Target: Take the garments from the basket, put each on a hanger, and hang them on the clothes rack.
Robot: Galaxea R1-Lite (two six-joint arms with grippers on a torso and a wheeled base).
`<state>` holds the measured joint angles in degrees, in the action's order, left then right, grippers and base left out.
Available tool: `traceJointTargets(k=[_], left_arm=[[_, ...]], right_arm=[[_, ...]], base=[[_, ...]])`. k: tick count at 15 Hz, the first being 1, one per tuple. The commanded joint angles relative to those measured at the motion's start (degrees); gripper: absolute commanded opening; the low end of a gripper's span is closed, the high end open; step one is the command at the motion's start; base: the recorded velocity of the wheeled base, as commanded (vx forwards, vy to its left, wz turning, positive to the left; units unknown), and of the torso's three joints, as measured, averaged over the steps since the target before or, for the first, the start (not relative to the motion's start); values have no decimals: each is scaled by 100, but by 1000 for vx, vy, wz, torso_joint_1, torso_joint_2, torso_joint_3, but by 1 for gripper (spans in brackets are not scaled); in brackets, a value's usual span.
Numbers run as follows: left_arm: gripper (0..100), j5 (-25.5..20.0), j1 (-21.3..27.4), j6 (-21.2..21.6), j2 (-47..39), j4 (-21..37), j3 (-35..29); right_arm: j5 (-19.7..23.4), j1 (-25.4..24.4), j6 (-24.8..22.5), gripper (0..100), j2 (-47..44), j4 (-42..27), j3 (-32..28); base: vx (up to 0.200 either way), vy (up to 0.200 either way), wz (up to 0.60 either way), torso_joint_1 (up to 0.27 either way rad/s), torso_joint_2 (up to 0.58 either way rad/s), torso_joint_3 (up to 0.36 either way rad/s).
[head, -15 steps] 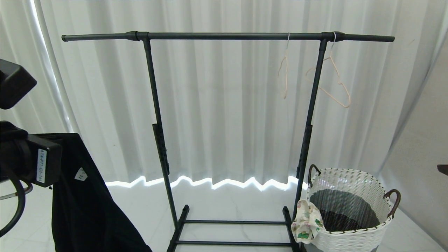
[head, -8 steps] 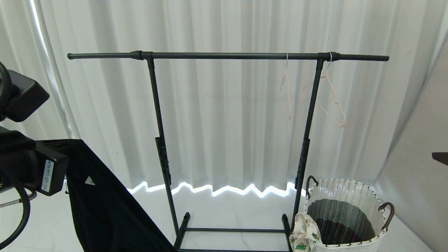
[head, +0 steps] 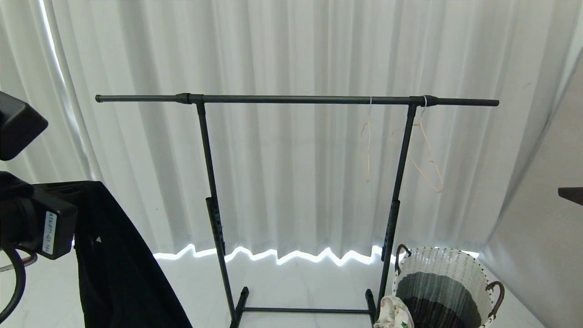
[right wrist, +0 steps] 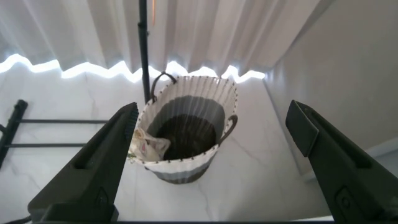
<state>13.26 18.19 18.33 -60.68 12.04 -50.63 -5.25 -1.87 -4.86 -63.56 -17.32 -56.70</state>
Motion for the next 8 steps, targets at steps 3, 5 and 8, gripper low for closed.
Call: traceJointTargets(k=[3, 5, 8], left_arm=[[0, 1, 0, 12, 30, 0, 0], [0, 1, 0, 12, 22, 0, 0], [0, 1, 0, 12, 22, 0, 0]], right_arm=[[24, -7, -23, 100, -42, 1, -34], [16, -7, -15, 100, -33, 1, -34], [51, -7, -32, 100, -25, 493, 133]], base=[[0, 0, 0, 225, -507, -279], [0, 0, 0, 237, -515, -281], [0, 0, 0, 225, -478, -258]])
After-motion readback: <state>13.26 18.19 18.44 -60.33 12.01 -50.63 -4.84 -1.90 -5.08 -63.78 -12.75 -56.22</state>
